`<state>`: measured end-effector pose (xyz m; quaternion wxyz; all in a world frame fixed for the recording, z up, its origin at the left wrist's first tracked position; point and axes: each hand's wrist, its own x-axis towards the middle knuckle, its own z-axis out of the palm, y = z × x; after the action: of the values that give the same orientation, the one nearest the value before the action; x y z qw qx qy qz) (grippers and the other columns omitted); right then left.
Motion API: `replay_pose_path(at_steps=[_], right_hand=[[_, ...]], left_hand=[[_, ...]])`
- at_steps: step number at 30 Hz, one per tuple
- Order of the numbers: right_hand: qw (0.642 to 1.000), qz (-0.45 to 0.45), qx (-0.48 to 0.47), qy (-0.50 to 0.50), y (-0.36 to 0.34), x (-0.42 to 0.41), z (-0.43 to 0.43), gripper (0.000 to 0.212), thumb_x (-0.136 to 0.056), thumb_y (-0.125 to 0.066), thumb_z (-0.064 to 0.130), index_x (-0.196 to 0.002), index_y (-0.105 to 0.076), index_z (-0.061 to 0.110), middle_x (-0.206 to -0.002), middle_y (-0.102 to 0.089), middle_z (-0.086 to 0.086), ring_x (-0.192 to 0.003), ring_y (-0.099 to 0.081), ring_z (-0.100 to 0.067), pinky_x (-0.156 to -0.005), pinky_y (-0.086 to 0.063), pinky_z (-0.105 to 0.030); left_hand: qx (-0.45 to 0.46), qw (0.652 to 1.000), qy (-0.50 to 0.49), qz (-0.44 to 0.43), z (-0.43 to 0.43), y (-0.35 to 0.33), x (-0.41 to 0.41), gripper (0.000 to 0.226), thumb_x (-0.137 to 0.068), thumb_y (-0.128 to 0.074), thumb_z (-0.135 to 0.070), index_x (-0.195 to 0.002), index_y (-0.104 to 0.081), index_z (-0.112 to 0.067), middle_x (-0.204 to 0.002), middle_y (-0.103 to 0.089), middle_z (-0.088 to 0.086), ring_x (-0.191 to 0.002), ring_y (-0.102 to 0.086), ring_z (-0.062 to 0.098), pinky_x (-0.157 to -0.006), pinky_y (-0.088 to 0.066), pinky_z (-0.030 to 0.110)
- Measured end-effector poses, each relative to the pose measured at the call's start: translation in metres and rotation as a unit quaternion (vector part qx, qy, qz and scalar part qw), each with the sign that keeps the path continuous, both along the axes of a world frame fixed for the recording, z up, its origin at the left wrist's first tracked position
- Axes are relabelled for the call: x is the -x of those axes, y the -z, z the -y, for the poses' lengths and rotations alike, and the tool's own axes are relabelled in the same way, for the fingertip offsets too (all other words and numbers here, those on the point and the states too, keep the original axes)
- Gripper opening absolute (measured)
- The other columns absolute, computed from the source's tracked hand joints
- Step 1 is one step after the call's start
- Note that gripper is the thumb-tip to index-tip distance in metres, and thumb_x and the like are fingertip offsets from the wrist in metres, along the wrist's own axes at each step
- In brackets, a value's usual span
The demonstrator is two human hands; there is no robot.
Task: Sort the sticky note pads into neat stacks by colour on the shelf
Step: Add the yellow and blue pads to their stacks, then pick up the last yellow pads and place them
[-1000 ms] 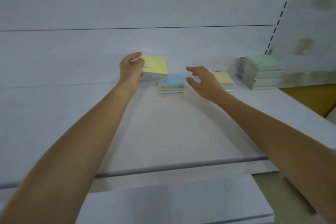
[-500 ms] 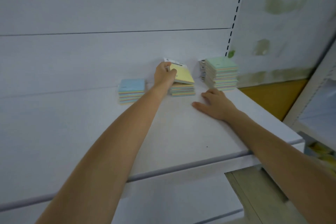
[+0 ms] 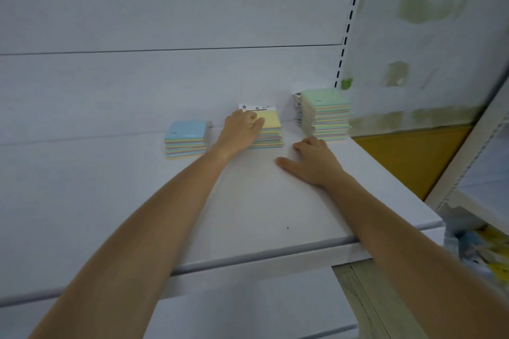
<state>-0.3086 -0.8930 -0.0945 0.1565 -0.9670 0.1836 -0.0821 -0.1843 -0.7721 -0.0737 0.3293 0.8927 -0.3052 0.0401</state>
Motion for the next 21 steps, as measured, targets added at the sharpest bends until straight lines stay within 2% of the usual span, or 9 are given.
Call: replay_pose_path(at_steps=[4,6,9,13,21], right_hand=[[0.999,0.037,-0.002,-0.011,0.000,0.002,-0.004,0.062,-0.082,-0.054,0.052,-0.128,-0.048,0.011,-0.140,-0.039,-0.009,-0.132,-0.030,-0.028,-0.108,-0.029,-0.037],[0.996,0.087,0.000,-0.018,-0.003,0.005,-0.009,0.063,-0.082,-0.057,0.049,-0.131,-0.046,0.011,-0.138,-0.042,-0.008,-0.131,-0.033,-0.028,-0.109,-0.029,-0.035],[0.984,0.170,0.032,-0.049,-0.012,0.004,-0.024,0.065,-0.079,-0.060,0.048,-0.128,-0.050,0.007,-0.130,-0.051,-0.012,-0.125,-0.043,-0.030,-0.106,-0.033,-0.037],[0.974,0.166,0.076,-0.134,-0.025,-0.010,-0.074,0.059,-0.083,-0.061,0.041,-0.130,-0.049,0.008,-0.135,-0.048,-0.013,-0.127,-0.041,-0.031,-0.106,-0.031,-0.038],[0.946,0.112,0.107,-0.286,-0.029,-0.058,-0.252,0.059,-0.089,-0.048,0.046,-0.138,-0.039,0.016,-0.147,-0.036,-0.008,-0.135,-0.031,-0.027,-0.112,-0.025,-0.037]], left_hand=[[-0.007,0.999,-0.019,0.035,-0.013,-0.005,0.013,0.044,-0.097,-0.039,-0.031,-0.136,-0.043,-0.012,-0.151,-0.027,0.016,-0.142,-0.020,0.028,-0.113,-0.015,0.032],[-0.017,0.997,-0.022,0.073,-0.027,-0.010,0.017,0.043,-0.097,-0.038,-0.031,-0.137,-0.042,-0.015,-0.152,-0.027,0.013,-0.141,-0.021,0.028,-0.116,-0.020,0.037],[-0.064,0.989,-0.035,0.129,-0.058,-0.020,0.020,0.043,-0.097,-0.036,-0.031,-0.137,-0.041,-0.016,-0.152,-0.029,0.007,-0.140,-0.024,0.027,-0.112,-0.027,0.038],[-0.096,0.977,-0.078,0.177,-0.113,-0.030,0.014,0.044,-0.098,-0.034,-0.032,-0.138,-0.039,-0.015,-0.150,-0.034,0.007,-0.137,-0.029,0.027,-0.111,-0.027,0.037],[-0.132,0.963,-0.166,0.165,-0.295,-0.040,0.000,0.045,-0.099,-0.030,-0.030,-0.140,-0.037,-0.013,-0.148,-0.039,0.008,-0.137,-0.030,0.029,-0.110,-0.028,0.039]])
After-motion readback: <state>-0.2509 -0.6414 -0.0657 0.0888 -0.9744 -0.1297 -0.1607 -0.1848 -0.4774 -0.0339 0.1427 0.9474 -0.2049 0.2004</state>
